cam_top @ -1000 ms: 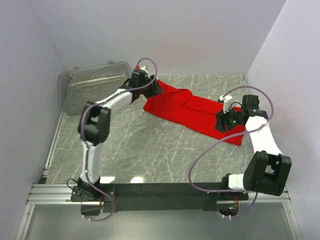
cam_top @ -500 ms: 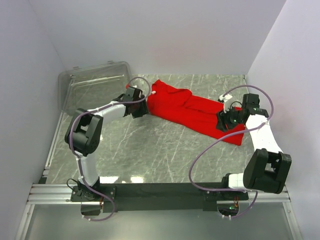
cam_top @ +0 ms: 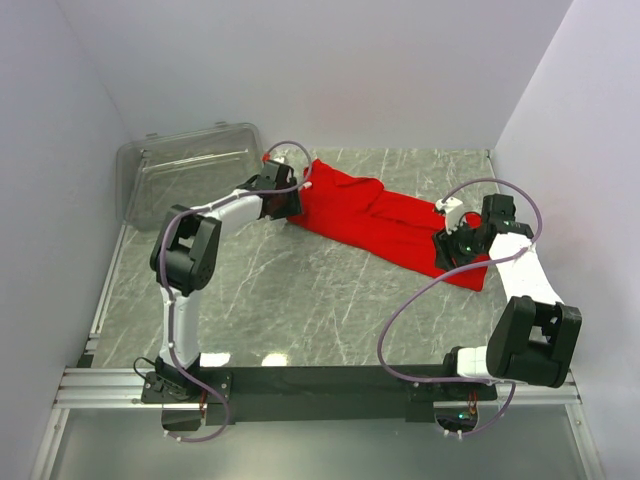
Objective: Fold and stack the t-shirts
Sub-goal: Fold the tshirt
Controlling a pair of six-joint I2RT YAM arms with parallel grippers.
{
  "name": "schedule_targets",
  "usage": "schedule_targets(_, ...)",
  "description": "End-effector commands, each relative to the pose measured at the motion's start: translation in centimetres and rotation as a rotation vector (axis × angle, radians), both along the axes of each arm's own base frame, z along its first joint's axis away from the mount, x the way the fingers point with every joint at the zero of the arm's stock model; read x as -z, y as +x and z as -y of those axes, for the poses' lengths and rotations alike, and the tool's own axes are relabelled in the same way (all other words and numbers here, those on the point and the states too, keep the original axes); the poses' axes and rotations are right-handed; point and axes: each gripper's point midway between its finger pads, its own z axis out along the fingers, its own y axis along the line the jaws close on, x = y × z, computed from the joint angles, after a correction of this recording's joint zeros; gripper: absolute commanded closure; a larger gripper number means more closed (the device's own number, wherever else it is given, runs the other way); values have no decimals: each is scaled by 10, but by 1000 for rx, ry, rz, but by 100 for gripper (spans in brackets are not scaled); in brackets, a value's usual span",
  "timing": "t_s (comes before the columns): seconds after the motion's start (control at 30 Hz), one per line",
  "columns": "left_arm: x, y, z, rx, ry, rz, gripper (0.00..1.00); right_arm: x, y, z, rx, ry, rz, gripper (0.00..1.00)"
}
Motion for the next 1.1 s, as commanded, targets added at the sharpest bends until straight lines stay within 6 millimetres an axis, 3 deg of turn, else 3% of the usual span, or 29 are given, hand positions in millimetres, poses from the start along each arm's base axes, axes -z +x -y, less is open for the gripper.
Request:
schedule_targets(0.0,-3,13,-6,19,70,24,45,-4,1,4,5,-20,19,39)
schedule_targets(0.2,2,12,-23,6,175,20,45,0,-5,8,-8,-53,5,39)
schedule_targets(0.4,-4,12,-27,28,201,39,45,3,-7,8,-8,-47,-14,39)
schedule_targets(0.5,0,12,-18,66,172,38,54,6,-10,10,-2,-59,-31,39)
schedule_targets(0.53,2,10,-14,81,156,31,62,7,-11,12,-6,-70,-33,39)
schedule_targets(0.6,3,8,-11,96,138,30,69,13,-17,17,-3,-105,-49,39)
schedule_targets(0.63,-2,10,-8,103,121,50,76,14,-18,19,-5,-120,-48,39)
schedule_targets(0.7,-7,8,-3,121,96,58,78,20,-24,25,-17,-159,-64,39)
schedule_targets(0.83,-13,7,-2,135,86,77,96,29,-32,31,-65,-212,-81,39)
schedule_targets(1.07,-30,9,-7,127,61,108,99,41,-44,47,-144,-317,-115,39)
